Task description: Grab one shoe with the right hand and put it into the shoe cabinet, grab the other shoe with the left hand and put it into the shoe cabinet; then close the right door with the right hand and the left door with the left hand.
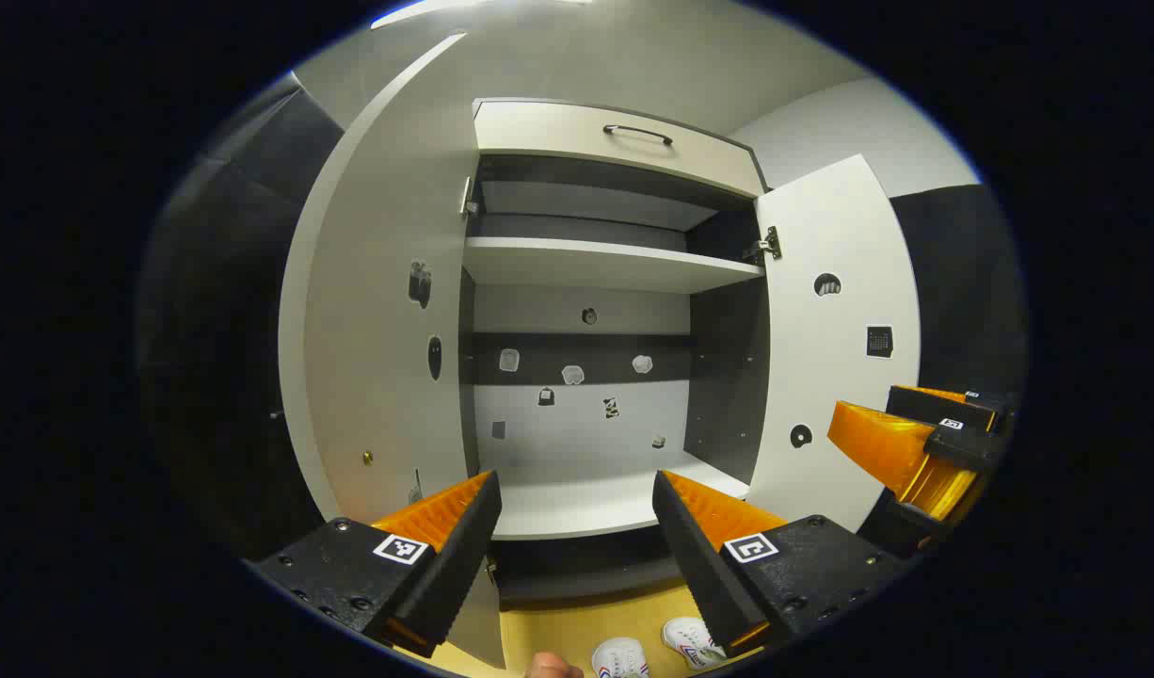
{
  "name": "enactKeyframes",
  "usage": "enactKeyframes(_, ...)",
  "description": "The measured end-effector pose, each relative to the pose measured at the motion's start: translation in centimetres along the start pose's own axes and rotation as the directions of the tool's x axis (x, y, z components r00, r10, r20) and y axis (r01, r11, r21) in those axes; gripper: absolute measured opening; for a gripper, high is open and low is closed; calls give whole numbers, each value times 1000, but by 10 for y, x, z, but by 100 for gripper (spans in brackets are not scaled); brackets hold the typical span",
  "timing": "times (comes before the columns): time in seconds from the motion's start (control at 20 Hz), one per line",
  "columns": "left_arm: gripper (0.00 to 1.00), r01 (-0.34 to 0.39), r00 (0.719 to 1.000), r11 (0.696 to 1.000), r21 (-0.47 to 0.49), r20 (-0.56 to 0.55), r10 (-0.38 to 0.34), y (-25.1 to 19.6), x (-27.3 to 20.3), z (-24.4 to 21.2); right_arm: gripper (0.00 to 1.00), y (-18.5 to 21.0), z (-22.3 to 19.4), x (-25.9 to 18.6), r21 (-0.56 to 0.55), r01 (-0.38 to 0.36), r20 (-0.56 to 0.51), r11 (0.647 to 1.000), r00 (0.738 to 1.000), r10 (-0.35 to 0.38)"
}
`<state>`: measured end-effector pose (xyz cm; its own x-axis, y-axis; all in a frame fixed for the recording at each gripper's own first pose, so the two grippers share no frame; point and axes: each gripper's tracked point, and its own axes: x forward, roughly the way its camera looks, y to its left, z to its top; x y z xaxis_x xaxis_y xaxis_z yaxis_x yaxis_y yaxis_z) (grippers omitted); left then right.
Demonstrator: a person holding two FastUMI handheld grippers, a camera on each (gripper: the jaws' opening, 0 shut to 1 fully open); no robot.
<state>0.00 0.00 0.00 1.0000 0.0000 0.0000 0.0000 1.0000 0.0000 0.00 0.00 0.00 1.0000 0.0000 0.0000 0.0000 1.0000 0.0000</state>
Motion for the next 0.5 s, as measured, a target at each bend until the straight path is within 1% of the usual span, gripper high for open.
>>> enactKeyframes(0.05, 97, -3, 1000, 1000, -2, 3, 3, 2, 0, 1, 100, 1, 1, 0, -4, 0, 4, 1000, 1000, 0)
enactKeyframes(0.2, 98, -17, 1000, 1000, 2, 8, 17, 5, -1, 2, 100, 2, -1, 0, 2, -3, -2, 1000, 1000, 3)
enactKeyframes(0.5, 97, -10, 1000, 1000, -6, -8, 10, -2, -4, -4, 100, 2, -4, -1, -13, -14, -21, 1000, 1000, 13)
